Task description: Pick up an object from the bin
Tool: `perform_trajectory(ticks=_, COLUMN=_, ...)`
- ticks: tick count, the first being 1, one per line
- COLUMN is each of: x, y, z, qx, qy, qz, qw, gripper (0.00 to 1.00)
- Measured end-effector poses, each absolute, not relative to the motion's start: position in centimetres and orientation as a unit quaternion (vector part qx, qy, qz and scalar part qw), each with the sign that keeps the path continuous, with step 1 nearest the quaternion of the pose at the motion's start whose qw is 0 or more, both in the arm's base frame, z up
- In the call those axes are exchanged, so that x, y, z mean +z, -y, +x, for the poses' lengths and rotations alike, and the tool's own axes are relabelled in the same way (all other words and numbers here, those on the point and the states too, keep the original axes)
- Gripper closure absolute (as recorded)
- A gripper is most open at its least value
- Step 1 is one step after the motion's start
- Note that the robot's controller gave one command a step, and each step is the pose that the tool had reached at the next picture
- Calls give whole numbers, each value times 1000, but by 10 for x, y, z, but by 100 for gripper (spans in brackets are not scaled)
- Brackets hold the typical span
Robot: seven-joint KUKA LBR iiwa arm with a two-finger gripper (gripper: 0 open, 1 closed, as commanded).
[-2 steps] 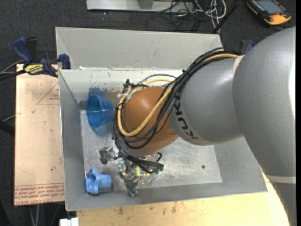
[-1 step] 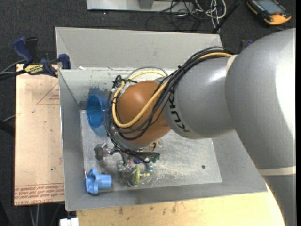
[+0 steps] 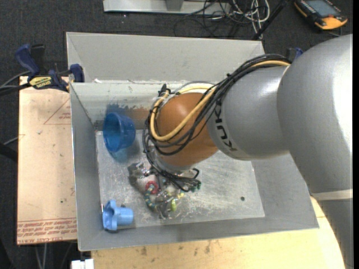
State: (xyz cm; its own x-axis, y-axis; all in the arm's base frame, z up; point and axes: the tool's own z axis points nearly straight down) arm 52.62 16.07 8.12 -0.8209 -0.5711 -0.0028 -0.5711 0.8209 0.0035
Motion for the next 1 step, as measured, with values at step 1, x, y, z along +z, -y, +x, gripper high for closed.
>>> perform_trajectory(ticks=1, x=82, y=-127, z=527, qx=0, qy=-955, qz=-296, qw=-1, gripper=0)
